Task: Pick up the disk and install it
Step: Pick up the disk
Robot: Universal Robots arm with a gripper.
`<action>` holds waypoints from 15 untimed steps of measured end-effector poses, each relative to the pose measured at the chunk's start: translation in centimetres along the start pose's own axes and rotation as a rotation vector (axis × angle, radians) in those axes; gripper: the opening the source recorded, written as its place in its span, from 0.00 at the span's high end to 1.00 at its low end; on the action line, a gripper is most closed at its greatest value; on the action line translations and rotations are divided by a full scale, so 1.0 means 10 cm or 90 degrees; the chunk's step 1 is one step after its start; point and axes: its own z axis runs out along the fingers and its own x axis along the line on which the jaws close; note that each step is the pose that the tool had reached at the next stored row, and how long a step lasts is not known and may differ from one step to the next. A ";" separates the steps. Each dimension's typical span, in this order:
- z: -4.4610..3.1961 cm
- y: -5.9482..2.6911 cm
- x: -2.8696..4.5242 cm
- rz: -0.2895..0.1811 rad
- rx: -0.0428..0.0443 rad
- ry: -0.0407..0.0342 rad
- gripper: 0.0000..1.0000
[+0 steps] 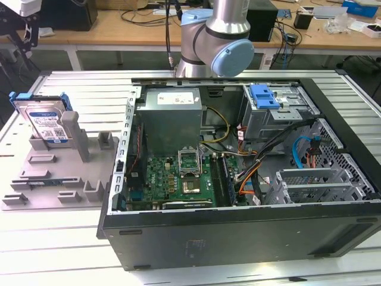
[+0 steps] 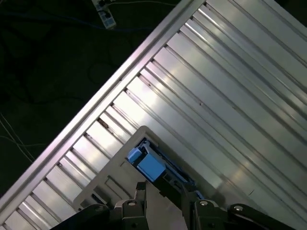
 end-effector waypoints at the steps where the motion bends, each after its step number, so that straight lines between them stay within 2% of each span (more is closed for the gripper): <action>1: 0.000 0.000 0.000 -0.008 0.0009 0.0005 0.58; 6: 0.006 0.000 -0.001 -0.050 0.0142 -0.0006 0.58; 8: 0.006 0.000 -0.001 -0.056 0.0206 0.0051 0.58; 15: 0.006 0.000 -0.001 -0.056 0.0206 0.0051 0.58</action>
